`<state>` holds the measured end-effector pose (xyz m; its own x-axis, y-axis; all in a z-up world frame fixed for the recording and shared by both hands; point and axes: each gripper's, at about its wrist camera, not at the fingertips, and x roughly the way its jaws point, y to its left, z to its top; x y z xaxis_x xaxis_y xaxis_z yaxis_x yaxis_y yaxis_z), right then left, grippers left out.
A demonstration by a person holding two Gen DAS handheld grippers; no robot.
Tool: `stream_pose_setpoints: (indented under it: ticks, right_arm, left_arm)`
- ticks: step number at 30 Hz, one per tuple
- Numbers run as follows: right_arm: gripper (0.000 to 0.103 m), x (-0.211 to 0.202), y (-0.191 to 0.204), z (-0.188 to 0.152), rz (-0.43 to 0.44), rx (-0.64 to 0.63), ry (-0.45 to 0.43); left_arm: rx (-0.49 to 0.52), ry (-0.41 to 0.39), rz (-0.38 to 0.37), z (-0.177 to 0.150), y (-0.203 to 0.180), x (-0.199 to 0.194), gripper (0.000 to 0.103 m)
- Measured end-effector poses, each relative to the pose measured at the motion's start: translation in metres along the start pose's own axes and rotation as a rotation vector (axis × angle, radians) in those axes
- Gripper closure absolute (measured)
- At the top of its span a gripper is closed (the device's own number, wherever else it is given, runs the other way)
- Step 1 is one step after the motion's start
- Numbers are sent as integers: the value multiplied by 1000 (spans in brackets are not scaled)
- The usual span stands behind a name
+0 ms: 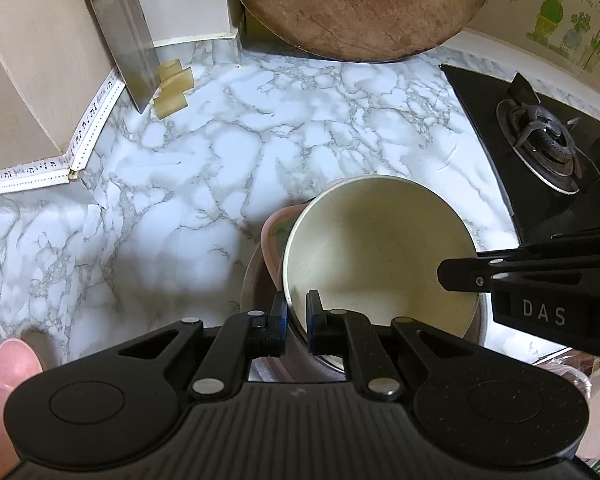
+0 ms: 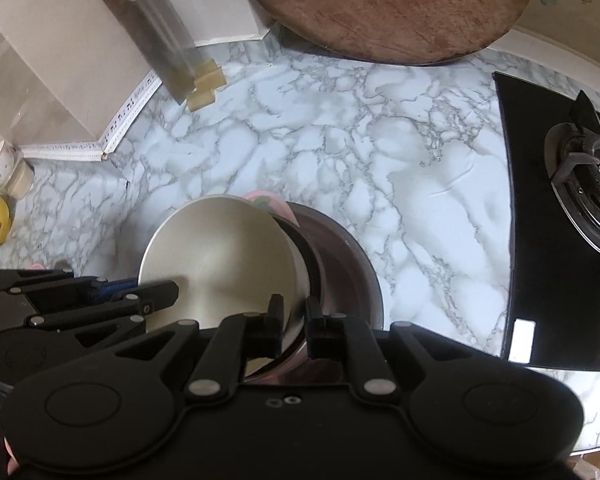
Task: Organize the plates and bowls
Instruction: 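Lift the cream bowl with both tools and carry it over the pink pot, then lower the cream bowl into the pink pot and open both tools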
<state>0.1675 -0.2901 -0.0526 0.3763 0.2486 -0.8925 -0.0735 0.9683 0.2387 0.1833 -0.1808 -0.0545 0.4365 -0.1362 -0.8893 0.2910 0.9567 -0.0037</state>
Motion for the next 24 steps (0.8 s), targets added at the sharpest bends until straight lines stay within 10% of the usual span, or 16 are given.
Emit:
stream_pose_setpoints:
  ticks: [24]
  right_arm:
    - [72,3,2,1,41,-40,-17]
  left_arm:
    - [-54,3,-59,-1,13,3,91]
